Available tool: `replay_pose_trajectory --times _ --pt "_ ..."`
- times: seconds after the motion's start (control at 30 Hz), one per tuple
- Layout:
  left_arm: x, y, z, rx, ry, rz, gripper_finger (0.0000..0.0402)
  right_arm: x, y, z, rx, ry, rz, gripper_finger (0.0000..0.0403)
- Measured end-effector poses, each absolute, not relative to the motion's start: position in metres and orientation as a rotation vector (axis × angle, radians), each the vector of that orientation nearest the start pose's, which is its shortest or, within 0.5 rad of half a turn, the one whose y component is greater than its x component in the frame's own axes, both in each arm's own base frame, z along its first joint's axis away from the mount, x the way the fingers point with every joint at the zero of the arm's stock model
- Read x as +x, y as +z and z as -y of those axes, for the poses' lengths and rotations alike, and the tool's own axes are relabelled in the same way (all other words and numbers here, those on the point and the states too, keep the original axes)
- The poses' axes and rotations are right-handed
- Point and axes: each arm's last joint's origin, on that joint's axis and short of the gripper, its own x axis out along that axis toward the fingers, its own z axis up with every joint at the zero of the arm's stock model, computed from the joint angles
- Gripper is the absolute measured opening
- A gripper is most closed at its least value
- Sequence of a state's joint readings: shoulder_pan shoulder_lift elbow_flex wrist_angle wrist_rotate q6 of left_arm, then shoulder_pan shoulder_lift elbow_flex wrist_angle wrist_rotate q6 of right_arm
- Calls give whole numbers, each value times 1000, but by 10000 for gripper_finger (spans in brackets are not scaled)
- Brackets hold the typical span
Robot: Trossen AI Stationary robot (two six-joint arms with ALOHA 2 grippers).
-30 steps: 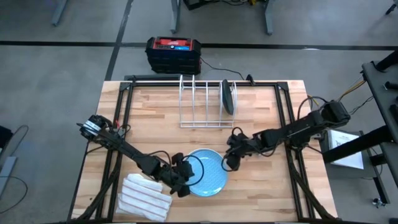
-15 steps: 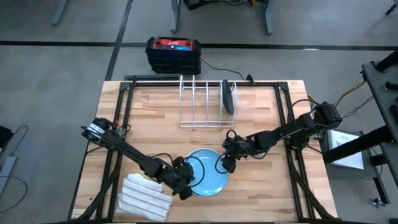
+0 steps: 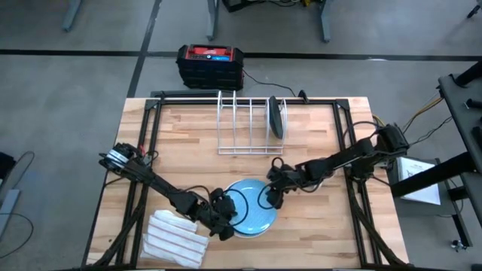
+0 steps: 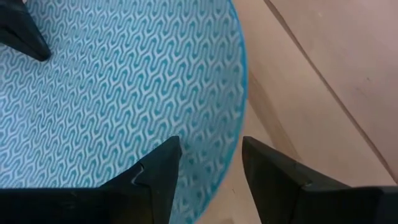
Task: Sort dishes
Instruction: Put the blue plate in the dish rack
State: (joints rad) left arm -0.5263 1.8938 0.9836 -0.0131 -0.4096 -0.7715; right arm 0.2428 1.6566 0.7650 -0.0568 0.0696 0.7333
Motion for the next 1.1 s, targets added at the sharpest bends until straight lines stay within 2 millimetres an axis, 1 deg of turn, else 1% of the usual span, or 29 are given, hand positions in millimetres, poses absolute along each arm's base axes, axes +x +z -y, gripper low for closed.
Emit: replay_pose_trajectory --times 0.17,0.27,0.37,0.53,0.63,0.8,0.93,1.1 --pt "319 115 170 -301 231 -784 0 295 135 -70 509 -162 -912 154" --pt "320 112 170 -298 237 -772 0 296 135 -68 493 -163 -905 140" --pt "321 112 169 -293 242 -759 0 297 135 -64 482 -169 -899 112" --pt "323 115 170 -271 218 -729 0 300 137 -57 485 -184 -873 49" --pt "323 115 171 -273 217 -725 0 301 140 -53 479 -183 -859 24" --pt "324 121 171 -285 207 -708 0 301 145 -48 455 -163 -842 15" --pt "322 131 169 -259 191 -693 0 299 155 -47 412 -145 -812 10" --pt "321 149 168 -249 180 -638 0 297 166 -46 323 -139 -772 7"
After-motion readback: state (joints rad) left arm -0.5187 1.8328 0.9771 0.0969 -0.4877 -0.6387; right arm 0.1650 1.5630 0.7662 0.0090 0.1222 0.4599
